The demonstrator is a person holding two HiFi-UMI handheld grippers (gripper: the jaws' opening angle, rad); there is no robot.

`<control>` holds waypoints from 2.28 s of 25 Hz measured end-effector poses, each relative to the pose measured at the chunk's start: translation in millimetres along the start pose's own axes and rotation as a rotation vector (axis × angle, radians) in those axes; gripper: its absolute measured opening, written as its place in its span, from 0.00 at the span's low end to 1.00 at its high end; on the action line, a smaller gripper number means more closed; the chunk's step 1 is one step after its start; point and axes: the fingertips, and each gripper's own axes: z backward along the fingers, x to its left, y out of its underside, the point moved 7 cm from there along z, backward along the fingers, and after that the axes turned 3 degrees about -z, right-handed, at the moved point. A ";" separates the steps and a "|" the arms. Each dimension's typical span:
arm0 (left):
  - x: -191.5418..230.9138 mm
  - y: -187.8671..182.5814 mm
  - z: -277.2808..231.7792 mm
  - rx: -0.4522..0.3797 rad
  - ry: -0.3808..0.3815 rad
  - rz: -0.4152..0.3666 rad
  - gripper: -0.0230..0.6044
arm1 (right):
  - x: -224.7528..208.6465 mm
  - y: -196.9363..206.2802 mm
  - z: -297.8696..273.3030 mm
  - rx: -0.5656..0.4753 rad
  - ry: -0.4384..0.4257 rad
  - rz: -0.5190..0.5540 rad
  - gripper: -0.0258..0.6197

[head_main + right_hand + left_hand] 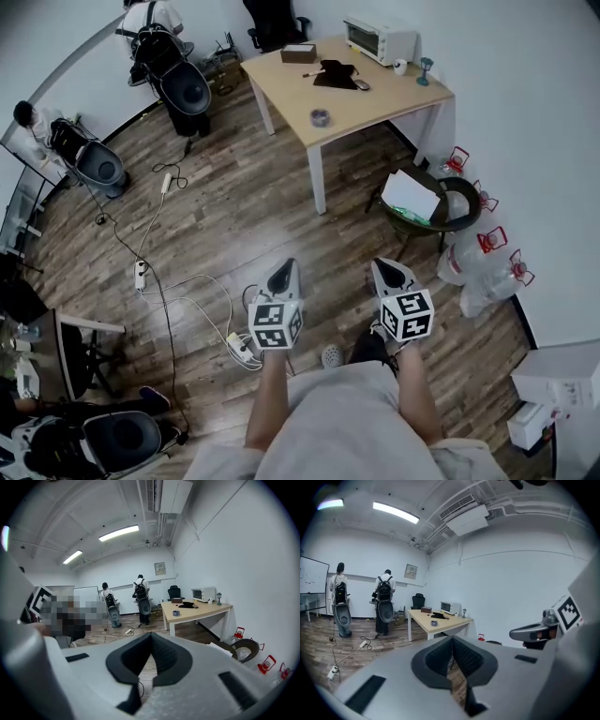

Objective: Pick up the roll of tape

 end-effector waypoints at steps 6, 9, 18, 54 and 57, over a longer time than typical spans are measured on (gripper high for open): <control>19.4 2.2 -1.2 0.016 -0.028 -0.010 0.13 | -9.4 4.8 -8.3 -0.004 -0.014 -0.090 0.16; 36.6 3.5 -4.9 0.011 -0.055 0.028 0.16 | -13.6 4.0 -18.2 0.007 -0.015 -0.090 0.19; 90.5 -6.0 -48.1 0.012 -0.164 0.063 0.24 | -43.7 -21.3 -86.9 0.006 -0.033 -0.102 0.35; 210.4 -111.3 -397.9 0.139 -0.270 0.045 0.30 | -251.7 -158.0 -428.6 0.091 -0.145 -0.145 0.42; 217.8 -112.4 -413.1 0.135 -0.268 0.048 0.30 | -256.1 -158.1 -436.1 0.097 -0.147 -0.129 0.42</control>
